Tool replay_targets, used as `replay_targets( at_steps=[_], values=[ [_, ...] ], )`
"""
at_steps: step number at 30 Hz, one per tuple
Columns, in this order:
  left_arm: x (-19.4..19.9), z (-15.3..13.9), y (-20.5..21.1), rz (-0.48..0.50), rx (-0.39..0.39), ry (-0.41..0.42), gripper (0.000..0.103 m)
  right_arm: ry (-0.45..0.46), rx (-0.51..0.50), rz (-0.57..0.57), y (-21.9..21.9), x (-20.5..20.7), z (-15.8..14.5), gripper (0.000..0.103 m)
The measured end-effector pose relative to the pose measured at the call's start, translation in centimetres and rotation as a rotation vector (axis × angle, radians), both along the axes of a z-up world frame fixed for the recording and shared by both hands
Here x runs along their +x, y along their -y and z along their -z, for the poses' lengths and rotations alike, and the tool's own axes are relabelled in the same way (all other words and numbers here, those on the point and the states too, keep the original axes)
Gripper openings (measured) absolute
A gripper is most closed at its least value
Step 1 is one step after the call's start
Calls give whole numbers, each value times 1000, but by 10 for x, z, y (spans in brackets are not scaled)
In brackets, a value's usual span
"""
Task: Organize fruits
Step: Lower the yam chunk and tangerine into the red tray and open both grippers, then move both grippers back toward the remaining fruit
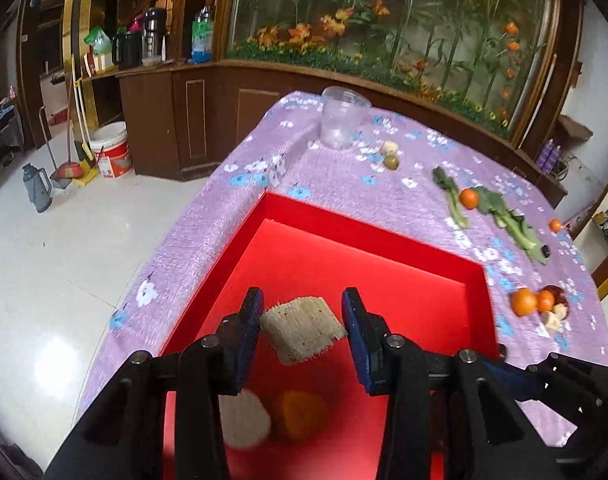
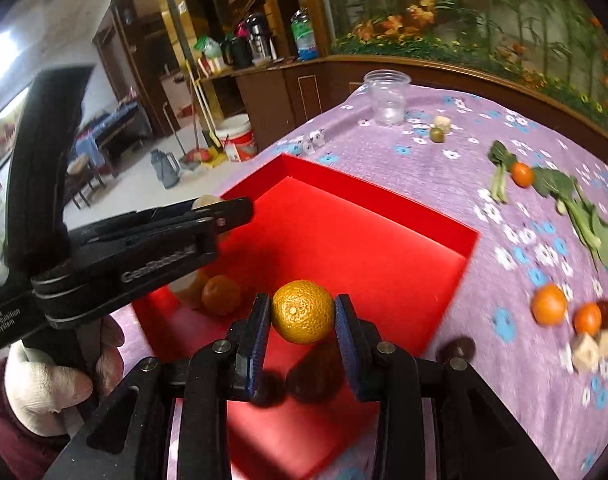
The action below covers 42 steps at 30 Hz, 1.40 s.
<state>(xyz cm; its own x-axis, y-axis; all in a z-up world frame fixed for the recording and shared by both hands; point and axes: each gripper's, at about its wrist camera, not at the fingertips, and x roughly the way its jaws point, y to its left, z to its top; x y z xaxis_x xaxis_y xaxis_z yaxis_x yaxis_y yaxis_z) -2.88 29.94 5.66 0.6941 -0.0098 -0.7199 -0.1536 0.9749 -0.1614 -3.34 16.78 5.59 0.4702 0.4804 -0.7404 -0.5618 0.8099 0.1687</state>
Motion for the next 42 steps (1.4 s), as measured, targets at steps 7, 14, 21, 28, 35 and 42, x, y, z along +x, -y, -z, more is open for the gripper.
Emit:
replay_targets(
  at_steps=[7,14,21,28,35,42],
  values=[
    [15,19,-2,-3,-29,-65,39,-54,-22,-1,-14,15,24,36],
    [5,12,-1,-29,-13,-56,48,-52,-4,-17,-16,12,25,51],
    [-35,-23,12,-73,37,24,64,-8,38,10,15,-16,2,57],
    [-86,-45,53,-92,57,97,73,12,123,165,80,-55,-4,70],
    [-104,-58,108,-17,168,113,73,13,167,277,132,-73,-6,70],
    [-119,-66,138,16,220,125,74,15,197,309,160,-90,-6,70]
  ],
)
